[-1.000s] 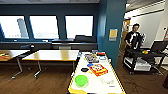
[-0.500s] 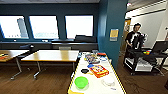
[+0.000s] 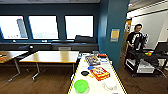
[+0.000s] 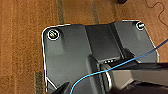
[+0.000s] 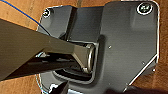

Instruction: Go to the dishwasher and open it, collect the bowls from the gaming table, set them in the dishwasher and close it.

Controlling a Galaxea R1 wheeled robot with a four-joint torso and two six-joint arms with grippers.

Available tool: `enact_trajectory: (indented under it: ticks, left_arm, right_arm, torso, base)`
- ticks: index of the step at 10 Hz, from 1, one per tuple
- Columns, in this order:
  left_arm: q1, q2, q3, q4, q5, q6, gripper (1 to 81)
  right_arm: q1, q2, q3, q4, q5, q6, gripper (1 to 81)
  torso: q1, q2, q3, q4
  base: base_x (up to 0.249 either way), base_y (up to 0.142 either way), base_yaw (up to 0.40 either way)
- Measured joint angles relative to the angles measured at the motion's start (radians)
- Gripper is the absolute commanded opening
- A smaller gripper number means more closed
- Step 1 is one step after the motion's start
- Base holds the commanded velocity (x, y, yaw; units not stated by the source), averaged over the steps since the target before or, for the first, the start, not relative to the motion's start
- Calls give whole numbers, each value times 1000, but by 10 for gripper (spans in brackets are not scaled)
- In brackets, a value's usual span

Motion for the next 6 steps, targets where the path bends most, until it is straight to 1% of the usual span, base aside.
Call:
enact_trajectory:
  ticks: [6]
  left_arm:
    - [1,0,0,0,0,0,811]
  right_arm:
    - [0,0,0,0,0,0,811]
  torso:
    - [0,0,0,0]
  base:
    - [136,0,0]
